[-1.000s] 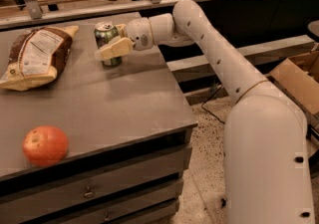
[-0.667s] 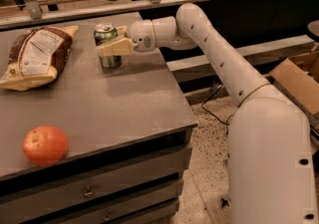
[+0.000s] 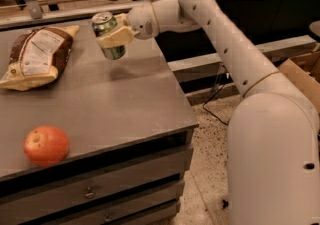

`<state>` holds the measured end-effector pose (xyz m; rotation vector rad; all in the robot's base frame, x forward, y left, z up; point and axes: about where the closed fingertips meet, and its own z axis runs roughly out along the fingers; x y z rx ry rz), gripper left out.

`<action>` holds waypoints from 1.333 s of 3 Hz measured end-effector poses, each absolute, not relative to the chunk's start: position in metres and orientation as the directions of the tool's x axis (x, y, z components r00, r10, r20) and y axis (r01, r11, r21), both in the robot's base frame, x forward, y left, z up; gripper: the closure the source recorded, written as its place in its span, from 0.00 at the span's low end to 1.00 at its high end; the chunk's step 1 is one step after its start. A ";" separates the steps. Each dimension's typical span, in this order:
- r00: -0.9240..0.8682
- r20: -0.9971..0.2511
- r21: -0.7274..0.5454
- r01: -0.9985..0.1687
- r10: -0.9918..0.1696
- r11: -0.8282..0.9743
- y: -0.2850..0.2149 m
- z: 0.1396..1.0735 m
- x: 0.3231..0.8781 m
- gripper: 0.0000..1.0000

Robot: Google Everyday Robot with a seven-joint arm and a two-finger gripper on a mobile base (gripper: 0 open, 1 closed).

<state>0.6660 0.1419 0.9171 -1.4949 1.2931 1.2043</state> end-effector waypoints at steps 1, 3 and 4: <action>0.166 -0.791 -0.098 -0.984 -0.588 -0.146 0.122 0.927 0.656 1.00; 0.292 -0.382 -0.219 -0.950 -0.877 -0.221 0.106 0.911 0.634 1.00; 0.347 -0.203 -0.257 -0.921 -0.916 -0.292 0.116 0.896 0.616 0.82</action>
Offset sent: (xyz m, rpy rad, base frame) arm -0.0040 -0.0931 -0.0059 -1.1654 -0.4604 -0.1190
